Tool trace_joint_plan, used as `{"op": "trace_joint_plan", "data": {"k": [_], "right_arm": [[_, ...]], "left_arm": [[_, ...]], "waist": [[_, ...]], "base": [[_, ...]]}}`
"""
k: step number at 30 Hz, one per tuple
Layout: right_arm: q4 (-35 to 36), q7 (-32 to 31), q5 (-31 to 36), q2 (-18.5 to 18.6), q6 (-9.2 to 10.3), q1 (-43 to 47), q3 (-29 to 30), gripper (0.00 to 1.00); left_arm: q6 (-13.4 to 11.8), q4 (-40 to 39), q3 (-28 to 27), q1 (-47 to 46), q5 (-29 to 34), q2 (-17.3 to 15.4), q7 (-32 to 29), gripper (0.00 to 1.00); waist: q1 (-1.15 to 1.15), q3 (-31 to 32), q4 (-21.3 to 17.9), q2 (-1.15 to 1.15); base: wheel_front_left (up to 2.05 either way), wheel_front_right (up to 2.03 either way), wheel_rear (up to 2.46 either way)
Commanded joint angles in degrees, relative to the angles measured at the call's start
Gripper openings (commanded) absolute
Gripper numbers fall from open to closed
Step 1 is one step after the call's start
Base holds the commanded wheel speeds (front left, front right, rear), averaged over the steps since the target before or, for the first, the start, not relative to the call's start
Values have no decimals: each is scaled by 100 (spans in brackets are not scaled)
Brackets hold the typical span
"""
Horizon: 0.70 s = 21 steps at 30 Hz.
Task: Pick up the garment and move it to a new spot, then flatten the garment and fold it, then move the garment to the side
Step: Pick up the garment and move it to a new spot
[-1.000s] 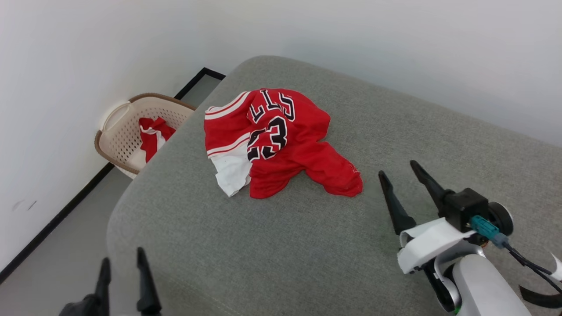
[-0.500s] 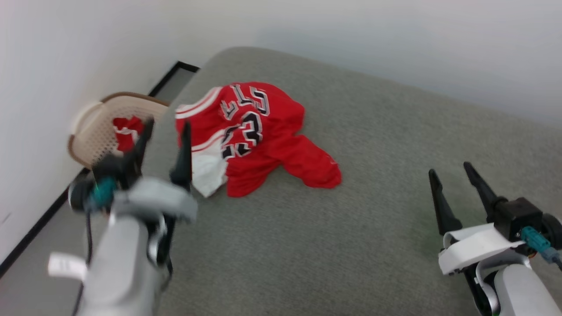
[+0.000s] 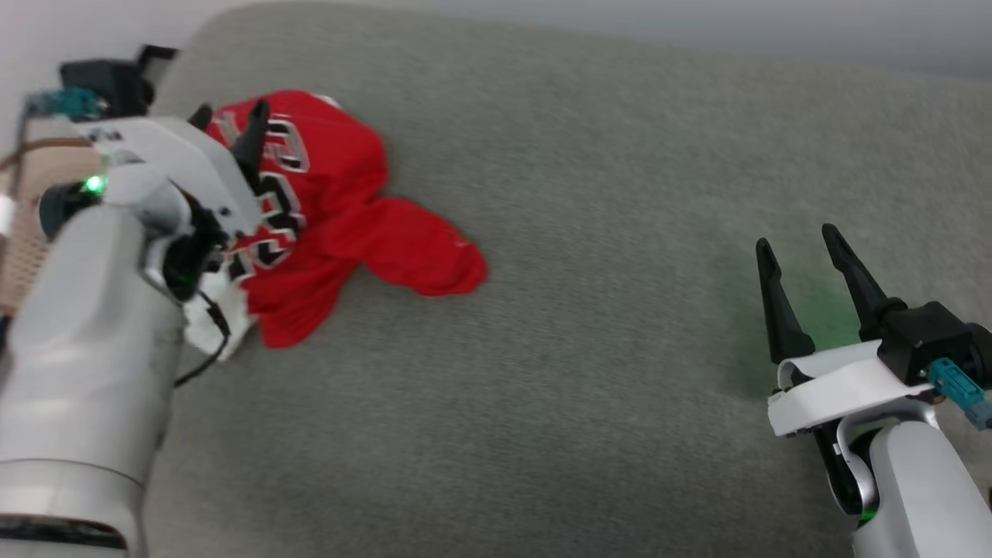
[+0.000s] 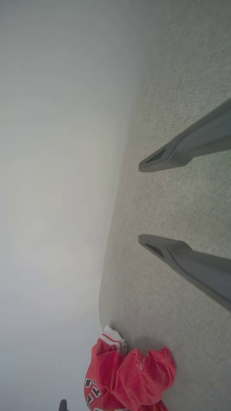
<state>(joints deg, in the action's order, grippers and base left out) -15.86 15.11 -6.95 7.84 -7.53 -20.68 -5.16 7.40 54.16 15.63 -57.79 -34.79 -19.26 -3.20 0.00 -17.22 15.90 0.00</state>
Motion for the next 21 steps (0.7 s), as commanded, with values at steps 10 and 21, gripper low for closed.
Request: {"op": "trace_joint_plan", "data": {"k": [10,21], "right_arm": [[146,5,41,-83,8,-331,-51,100],[309,5,96,-131,8,-461,-200,100]], "left_arm": [[6,382,940,-77,-1537,-751,-3079,100],[7,620,1412,393,-1949,-511,-3291,76]], "waist": [[0,-839,-957,0],[0,-971,-1073,0]], "base": [[0,0,0],[0,0,0]]}}
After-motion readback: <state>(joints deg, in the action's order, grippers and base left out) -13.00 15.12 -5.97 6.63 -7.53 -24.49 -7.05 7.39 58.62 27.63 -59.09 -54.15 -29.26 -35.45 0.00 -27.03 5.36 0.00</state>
